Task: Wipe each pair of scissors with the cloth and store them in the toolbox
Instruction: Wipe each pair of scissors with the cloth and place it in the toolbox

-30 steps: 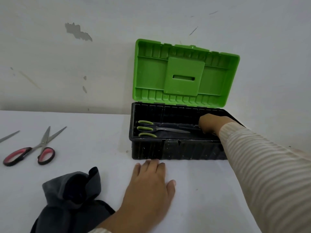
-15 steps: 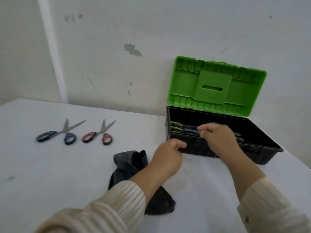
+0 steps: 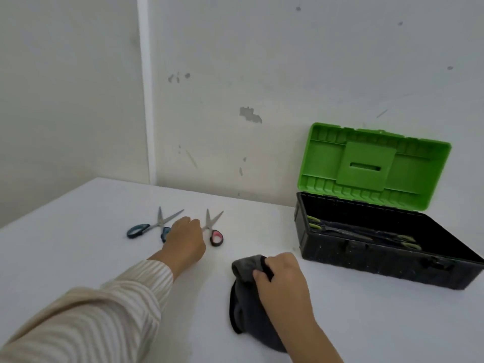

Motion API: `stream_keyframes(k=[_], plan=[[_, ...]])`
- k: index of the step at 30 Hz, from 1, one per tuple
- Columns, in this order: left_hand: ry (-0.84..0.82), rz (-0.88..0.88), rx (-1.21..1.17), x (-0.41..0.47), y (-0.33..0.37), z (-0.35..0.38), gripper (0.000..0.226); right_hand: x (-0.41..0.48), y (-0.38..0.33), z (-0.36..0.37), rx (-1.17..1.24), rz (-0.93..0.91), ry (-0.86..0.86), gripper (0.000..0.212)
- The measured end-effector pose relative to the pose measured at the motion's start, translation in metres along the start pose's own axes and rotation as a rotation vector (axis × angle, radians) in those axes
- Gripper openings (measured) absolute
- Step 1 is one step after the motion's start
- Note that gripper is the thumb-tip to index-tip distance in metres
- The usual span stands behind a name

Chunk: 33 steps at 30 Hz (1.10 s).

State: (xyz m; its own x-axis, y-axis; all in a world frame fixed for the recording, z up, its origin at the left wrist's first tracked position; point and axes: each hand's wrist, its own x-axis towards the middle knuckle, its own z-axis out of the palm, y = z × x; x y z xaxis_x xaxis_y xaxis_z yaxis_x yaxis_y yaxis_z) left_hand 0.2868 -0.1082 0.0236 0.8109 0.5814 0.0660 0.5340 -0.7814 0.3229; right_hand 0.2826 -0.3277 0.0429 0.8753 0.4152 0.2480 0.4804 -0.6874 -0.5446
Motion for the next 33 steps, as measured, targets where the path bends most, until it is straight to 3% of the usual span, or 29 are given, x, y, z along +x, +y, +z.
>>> stream_keyframes(k=[4,9,13,17,19,25,30,33], plan=[[-0.074,0.013,0.18,0.024,-0.002,0.005,0.031,0.0,0.007,0.003,0.036,-0.095,0.055,0.022],[-0.105,0.026,0.273,0.037,0.009,0.005,0.035,0.001,0.011,0.007,0.251,0.027,0.049,0.029],[-0.149,-0.048,-0.117,0.028,0.006,-0.009,0.019,0.003,0.015,0.003,0.318,0.014,0.099,0.024],[-0.371,-0.234,-1.034,-0.025,-0.002,-0.034,0.011,0.001,0.01,0.001,0.494,0.102,0.032,0.021],[-0.486,-0.19,-1.236,-0.058,-0.002,-0.041,0.019,-0.002,0.002,0.0,0.598,0.107,-0.009,0.018],[-0.508,-0.077,-1.422,-0.102,0.003,-0.036,0.019,-0.01,-0.01,0.012,0.5,0.029,-0.077,0.021],[-0.394,-0.114,-1.329,-0.099,0.0,-0.033,0.022,-0.006,0.0,0.011,0.511,0.04,-0.077,0.028],[-0.358,-0.096,-1.231,-0.097,-0.002,-0.033,0.022,-0.001,0.005,0.007,0.581,0.065,-0.084,0.018]])
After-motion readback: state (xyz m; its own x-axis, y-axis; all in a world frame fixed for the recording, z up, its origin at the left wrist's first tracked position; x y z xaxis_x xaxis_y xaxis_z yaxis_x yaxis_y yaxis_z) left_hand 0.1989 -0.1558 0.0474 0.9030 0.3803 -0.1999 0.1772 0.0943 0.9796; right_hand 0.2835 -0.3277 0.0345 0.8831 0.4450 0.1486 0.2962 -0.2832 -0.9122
